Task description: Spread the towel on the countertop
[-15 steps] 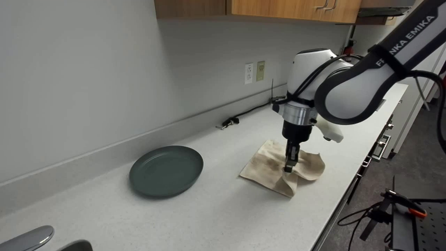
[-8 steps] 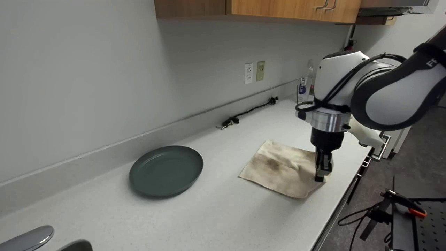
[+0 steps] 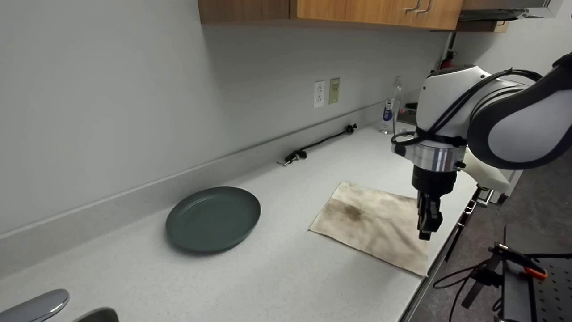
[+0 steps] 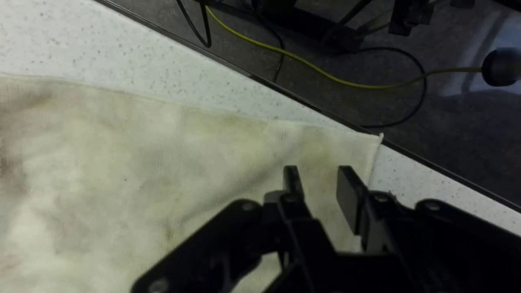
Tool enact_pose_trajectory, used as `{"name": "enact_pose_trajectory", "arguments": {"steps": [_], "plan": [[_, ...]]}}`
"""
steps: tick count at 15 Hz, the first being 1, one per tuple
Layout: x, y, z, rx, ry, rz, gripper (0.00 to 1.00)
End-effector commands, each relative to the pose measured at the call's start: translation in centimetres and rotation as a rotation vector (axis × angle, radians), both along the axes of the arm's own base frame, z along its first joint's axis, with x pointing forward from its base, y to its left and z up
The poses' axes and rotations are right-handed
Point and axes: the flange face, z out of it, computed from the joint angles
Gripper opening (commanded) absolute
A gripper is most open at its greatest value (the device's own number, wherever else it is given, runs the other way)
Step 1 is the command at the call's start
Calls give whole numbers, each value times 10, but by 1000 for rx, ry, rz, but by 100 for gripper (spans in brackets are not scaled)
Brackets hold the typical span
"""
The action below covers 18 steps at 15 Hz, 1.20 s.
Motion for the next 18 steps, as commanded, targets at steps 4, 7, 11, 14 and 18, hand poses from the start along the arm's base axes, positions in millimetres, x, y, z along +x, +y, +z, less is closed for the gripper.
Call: {"name": "enact_pose_trajectory", "arguments": {"steps": [4,7,11,14,18], "plan": [[3,-5,16,10,-22,-14,84],[7,-5,33,14,-63,-26,100],[13,-6,73,17,-147,-56,100],[11,-6,108,26,-227,-76,100],[2,-4,150,22,-340,-103,100]]}}
